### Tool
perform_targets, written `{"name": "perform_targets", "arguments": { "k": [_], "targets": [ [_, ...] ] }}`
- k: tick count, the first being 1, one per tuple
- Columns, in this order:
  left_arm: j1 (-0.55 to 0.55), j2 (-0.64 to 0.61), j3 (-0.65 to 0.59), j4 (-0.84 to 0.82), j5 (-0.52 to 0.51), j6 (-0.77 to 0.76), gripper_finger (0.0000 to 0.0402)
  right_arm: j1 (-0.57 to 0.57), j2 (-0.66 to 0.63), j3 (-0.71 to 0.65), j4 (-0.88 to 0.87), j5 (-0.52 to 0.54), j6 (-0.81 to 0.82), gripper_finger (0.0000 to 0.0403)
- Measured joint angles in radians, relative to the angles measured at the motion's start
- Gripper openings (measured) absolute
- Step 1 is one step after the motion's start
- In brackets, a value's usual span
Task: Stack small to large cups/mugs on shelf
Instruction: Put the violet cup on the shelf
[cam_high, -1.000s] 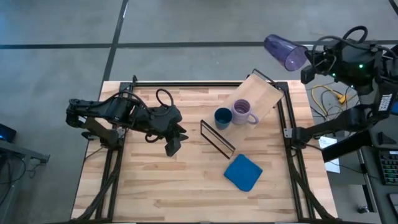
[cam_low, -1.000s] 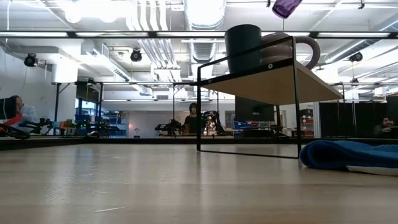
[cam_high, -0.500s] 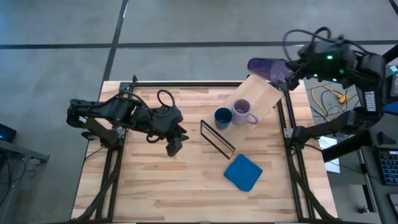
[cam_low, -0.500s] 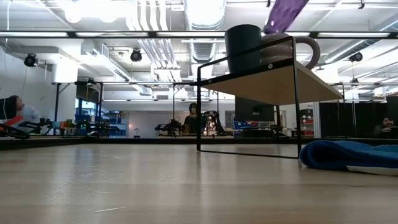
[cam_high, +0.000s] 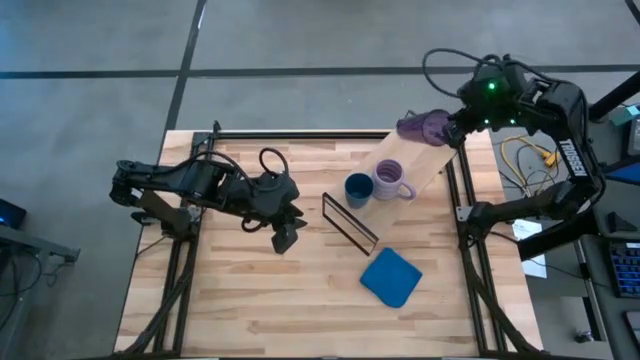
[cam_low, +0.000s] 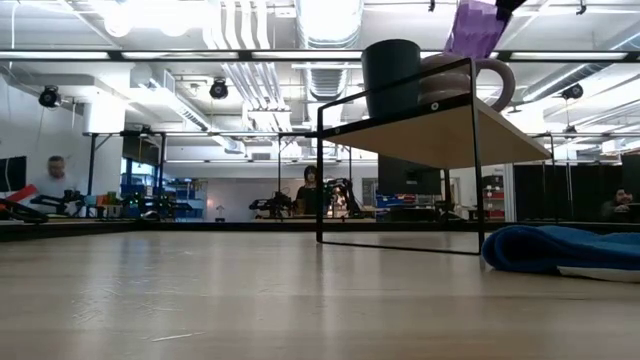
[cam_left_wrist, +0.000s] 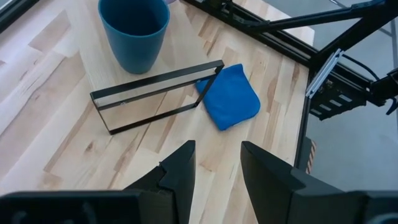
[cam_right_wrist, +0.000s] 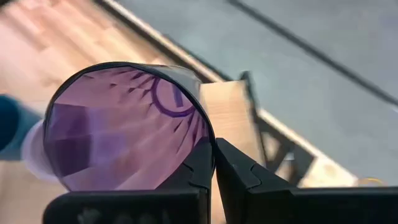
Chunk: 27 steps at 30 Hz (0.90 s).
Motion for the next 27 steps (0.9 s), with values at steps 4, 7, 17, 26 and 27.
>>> {"name": "perform_targets", "arguments": {
  "k": [4, 7, 17, 26, 27],
  "targets": [
    [0.0, 0.001, 0.0, 0.0, 0.0, 0.0, 0.0114, -0.029, 0.0, -0.022, 0.0, -0.045, 0.0, 0.0008],
    [-0.001, 0.003, 0.0, 0.0, 0.0, 0.0, 0.0114, -0.044, 0.0, -0.039, 0.001, -0.071, 0.012, 0.0008],
    [0.0, 0.006, 0.0, -0.001, 0.0, 0.001, 0.0114, -0.055, -0.06, -0.111, 0.0, -0.09, 0.008, 0.0008],
    [0.0, 0.006, 0.0, 0.0, 0.0, 0.001, 0.0114, -0.055, -0.148, -0.22, 0.0, -0.152, 0.036, 0.0008],
    [0.0, 0.006, 0.0, 0.001, 0.0, 0.001, 0.0114, -0.054, -0.153, -0.235, 0.0, -0.151, 0.03, 0.0008]
  ]
}}
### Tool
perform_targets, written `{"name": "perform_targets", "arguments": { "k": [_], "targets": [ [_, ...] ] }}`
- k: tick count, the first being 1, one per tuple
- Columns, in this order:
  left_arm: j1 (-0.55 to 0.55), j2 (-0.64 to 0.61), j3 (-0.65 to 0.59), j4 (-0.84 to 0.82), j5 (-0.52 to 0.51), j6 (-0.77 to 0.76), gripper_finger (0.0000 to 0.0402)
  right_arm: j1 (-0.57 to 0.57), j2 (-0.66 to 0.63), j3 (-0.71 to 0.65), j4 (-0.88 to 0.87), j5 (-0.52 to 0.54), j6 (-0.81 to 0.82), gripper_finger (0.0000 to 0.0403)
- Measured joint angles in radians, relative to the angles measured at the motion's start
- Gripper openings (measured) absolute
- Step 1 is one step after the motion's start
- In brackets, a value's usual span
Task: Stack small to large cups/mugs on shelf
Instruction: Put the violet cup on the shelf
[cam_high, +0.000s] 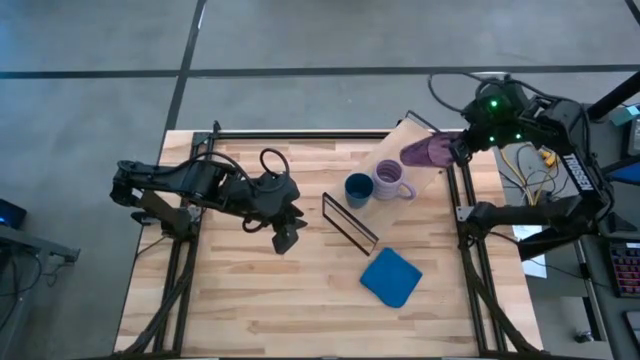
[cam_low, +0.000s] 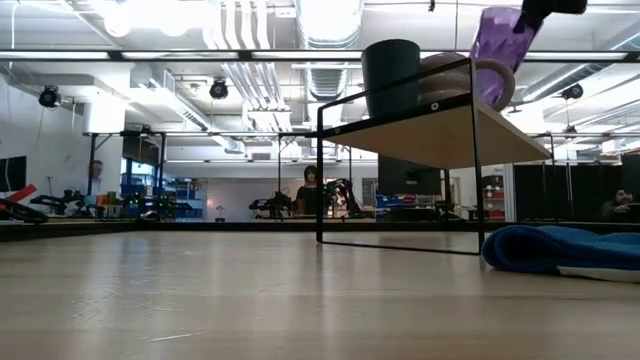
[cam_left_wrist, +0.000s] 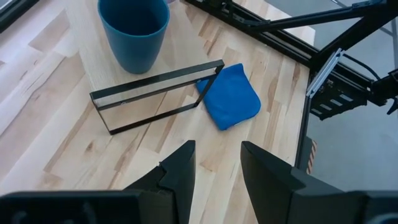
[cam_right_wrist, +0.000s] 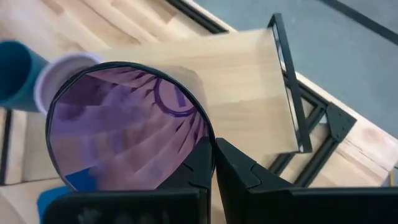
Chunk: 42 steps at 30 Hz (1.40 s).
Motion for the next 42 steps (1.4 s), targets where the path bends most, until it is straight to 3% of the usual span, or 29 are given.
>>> {"name": "perform_targets", "arguments": {
  "k": [15, 19, 25, 27, 36, 42],
  "targets": [
    [0.001, 0.008, 0.0, 0.051, -0.021, 0.008, 0.0114, -0.001, -0.009, -0.056, 0.001, 0.069, -0.059, 0.0008],
    [0.032, 0.017, 0.0, 0.177, -0.089, 0.113, 0.0114, 0.0, -0.007, -0.056, 0.001, 0.061, -0.06, 0.0008],
    [0.167, 0.051, 0.002, 0.422, -0.092, 0.303, 0.0114, 0.0, -0.006, -0.056, 0.0, 0.062, -0.059, 0.0008],
    [0.232, 0.068, 0.003, 0.472, -0.057, 0.341, 0.0114, 0.0, -0.006, -0.056, 0.0, 0.061, -0.059, 0.0008],
    [0.468, 0.217, 0.003, 0.82, 0.354, 0.34, 0.0114, 0.0, 0.004, -0.056, 0.0, 0.061, -0.056, 0.0008],
    [0.499, 0.323, 0.075, 0.876, 0.394, 0.349, 0.0114, 0.0, 0.03, -0.057, 0.0, 0.061, -0.057, 0.0008]
  ]
}}
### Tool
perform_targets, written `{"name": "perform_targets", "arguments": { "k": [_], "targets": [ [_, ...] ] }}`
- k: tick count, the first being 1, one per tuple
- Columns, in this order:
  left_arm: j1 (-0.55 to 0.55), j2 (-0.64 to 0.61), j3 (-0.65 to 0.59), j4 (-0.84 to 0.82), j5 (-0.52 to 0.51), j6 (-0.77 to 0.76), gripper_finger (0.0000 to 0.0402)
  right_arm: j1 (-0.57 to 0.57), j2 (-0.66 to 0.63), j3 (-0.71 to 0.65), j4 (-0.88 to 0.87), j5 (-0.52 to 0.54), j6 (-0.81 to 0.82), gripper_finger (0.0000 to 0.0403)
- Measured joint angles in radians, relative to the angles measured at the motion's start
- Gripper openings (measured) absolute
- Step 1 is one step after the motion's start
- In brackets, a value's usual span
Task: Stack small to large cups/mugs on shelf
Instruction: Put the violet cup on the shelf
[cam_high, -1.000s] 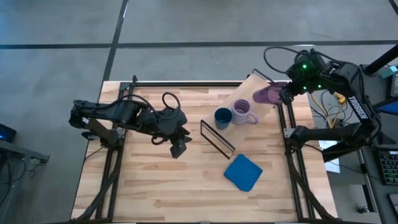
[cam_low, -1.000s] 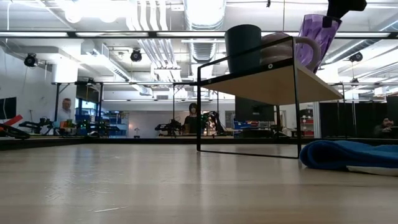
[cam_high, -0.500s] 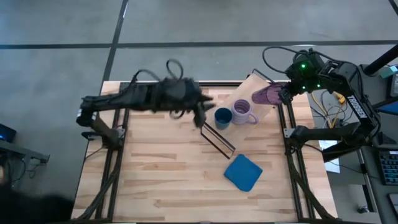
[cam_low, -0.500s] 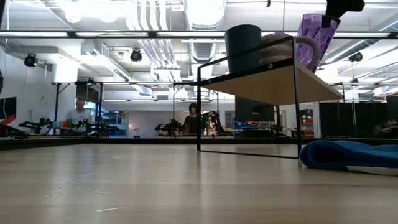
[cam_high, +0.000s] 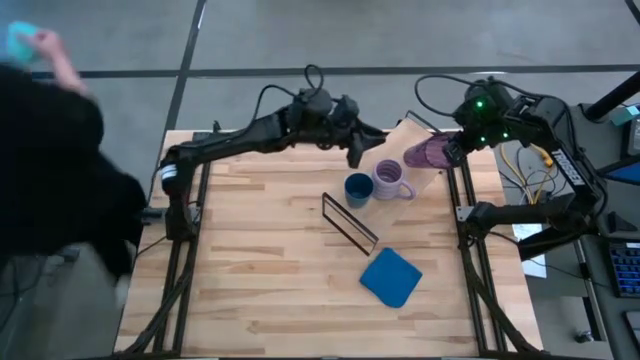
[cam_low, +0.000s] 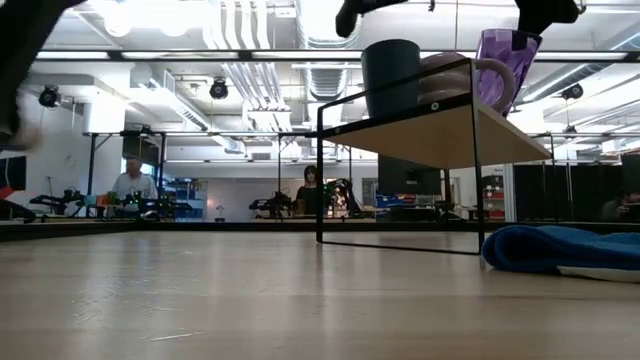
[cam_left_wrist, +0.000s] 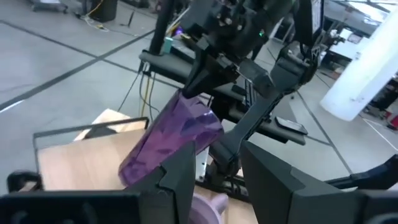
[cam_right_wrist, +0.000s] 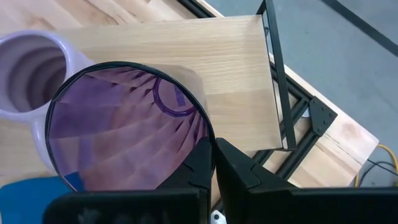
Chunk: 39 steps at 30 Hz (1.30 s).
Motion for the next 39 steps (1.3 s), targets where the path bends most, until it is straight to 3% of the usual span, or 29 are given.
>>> {"name": "perform_targets", "arguments": {
  "k": [10, 14, 20, 39],
  "targets": [
    [0.106, 0.185, 0.133, 0.007, 0.028, 0.024, 0.0114, 0.0, 0.044, 0.074, 0.0, 0.0, 0.024, 0.0008],
    [0.157, 0.222, 0.158, 0.017, 0.103, 0.023, 0.0114, 0.0, 0.072, 0.14, 0.0, -0.002, 0.04, 0.0008],
    [0.202, 0.274, 0.158, 0.148, 0.297, 0.017, 0.0114, 0.001, 0.12, 0.206, 0.001, -0.059, 0.055, 0.0008],
    [0.228, 0.381, 0.154, 0.181, 0.376, 0.021, 0.0114, 0.0, 0.208, 0.235, 0.0, -0.018, 0.114, 0.0008]
  ]
}}
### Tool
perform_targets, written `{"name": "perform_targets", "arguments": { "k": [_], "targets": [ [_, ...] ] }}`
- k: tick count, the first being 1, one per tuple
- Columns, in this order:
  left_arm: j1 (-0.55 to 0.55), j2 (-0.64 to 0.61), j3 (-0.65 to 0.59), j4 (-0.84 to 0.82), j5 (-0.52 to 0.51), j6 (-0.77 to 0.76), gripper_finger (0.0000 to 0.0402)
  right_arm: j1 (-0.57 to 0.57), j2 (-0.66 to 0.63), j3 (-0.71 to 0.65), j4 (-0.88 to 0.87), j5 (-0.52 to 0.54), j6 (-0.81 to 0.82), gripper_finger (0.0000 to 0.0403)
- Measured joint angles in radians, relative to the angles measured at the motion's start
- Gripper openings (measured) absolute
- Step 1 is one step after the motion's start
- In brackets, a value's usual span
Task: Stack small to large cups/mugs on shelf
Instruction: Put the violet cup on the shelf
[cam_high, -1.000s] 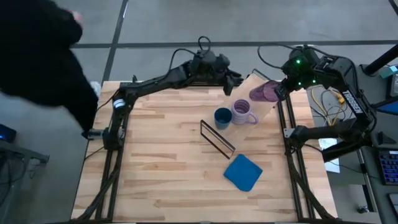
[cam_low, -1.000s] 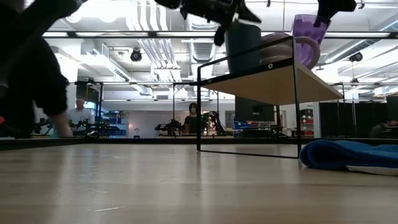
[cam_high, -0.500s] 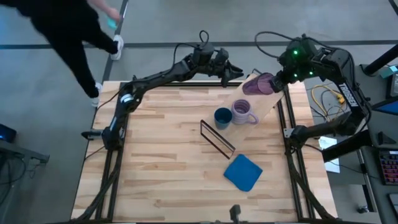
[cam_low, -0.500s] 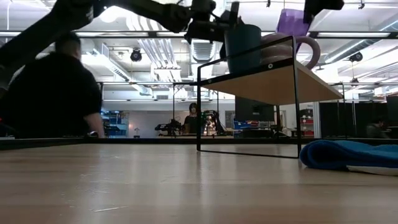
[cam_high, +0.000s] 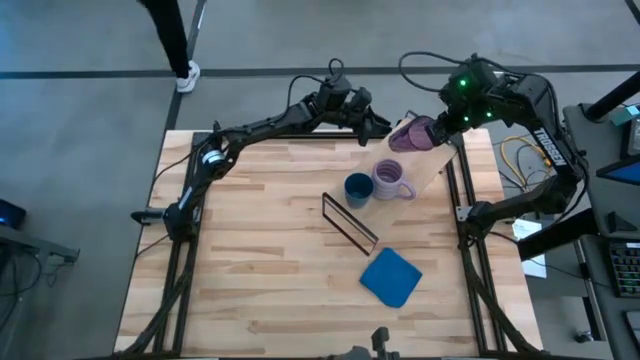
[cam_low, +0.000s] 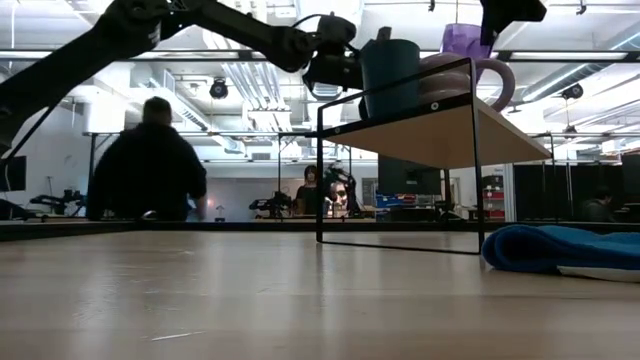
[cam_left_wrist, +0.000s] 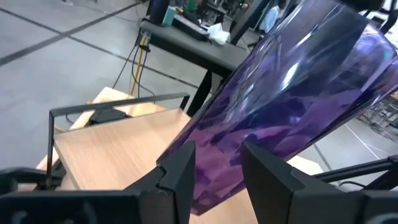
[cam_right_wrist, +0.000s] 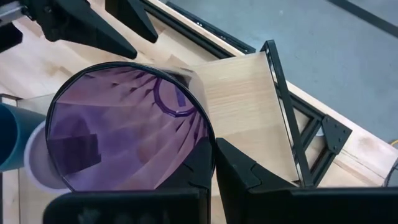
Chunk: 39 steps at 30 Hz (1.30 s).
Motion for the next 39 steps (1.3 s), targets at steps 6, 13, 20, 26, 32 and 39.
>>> {"name": "perform_targets", "arguments": {
  "k": [6, 13, 20, 26, 32, 39],
  "targets": [
    [-0.005, -0.001, 0.0, -0.001, 0.002, -0.002, 0.0114, 0.0, -0.019, 0.02, 0.001, 0.0, 0.027, 0.0008],
    [-0.014, -0.001, -0.008, 0.007, 0.001, 0.004, 0.0114, 0.0, -0.021, 0.019, 0.0, 0.0, 0.027, 0.0008],
    [-0.016, -0.001, -0.013, 0.007, -0.015, 0.005, 0.0114, 0.0, -0.022, 0.019, 0.0, 0.0, 0.069, 0.0008],
    [-0.023, 0.033, -0.013, 0.055, -0.028, -0.012, 0.0114, 0.0, -0.026, 0.018, 0.0, -0.004, 0.071, 0.0008],
    [-0.036, 0.068, -0.006, 0.071, -0.024, -0.056, 0.0114, 0.0, -0.026, 0.018, -0.003, -0.004, 0.071, 0.0008],
    [-0.038, 0.071, -0.006, 0.12, -0.027, -0.057, 0.0114, 0.0, -0.026, 0.017, -0.001, -0.001, 0.072, 0.0008]
  ]
}}
